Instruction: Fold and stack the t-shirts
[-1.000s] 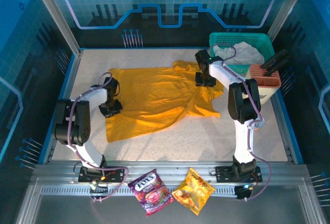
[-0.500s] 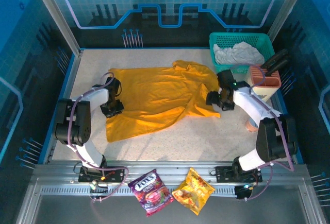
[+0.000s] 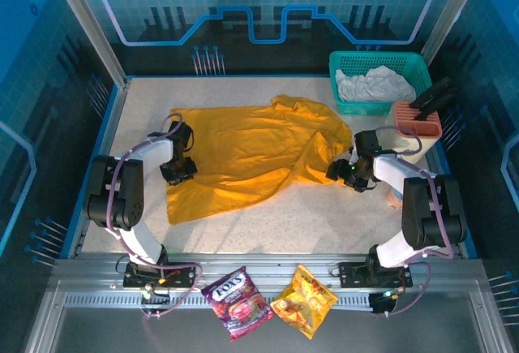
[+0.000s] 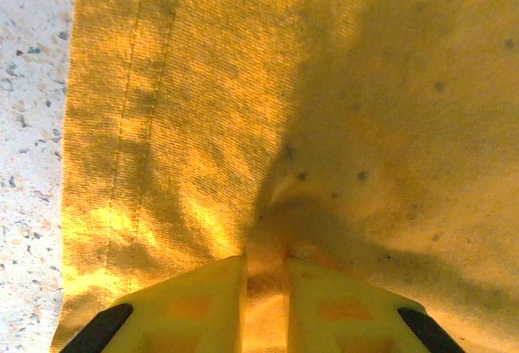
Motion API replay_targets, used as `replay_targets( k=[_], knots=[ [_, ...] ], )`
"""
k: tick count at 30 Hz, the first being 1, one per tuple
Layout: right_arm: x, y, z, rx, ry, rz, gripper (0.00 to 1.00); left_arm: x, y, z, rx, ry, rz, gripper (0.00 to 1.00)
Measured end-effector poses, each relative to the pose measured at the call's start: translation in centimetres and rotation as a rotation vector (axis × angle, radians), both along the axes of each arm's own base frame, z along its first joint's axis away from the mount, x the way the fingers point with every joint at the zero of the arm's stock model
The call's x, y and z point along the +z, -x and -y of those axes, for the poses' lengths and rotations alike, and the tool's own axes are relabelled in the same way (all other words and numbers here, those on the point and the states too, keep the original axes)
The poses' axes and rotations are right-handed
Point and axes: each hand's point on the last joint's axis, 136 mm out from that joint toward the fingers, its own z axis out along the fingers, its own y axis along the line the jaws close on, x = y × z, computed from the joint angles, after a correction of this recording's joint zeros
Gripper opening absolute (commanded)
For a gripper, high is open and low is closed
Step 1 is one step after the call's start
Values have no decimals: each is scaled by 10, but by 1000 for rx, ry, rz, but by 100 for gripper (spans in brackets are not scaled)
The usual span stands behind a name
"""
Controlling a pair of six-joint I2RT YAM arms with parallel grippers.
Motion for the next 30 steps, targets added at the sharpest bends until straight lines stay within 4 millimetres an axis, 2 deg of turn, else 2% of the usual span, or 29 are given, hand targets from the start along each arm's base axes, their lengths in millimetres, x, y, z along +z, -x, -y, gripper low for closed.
replay_targets(
  k=[6, 10, 12, 16, 26, 30],
  knots=[
    [-2, 2, 3, -7, 6, -3, 43, 0, 0, 0, 1, 1, 0, 20],
    [2, -2, -8, 20, -46, 26, 24, 0, 0, 0, 2, 0, 0, 20],
    [8, -3, -11, 23, -63, 42, 13, 0, 0, 0, 2, 1, 0, 20],
    [28, -4, -16, 33, -99, 98, 0, 0, 0, 0, 2, 0, 0, 20],
    [94, -8, -29, 17, -198, 198, 0, 0, 0, 0, 2, 0, 0, 20],
    [114, 0, -37, -6, -252, 213, 0, 0, 0, 0, -1, -1, 0, 20]
  ],
)
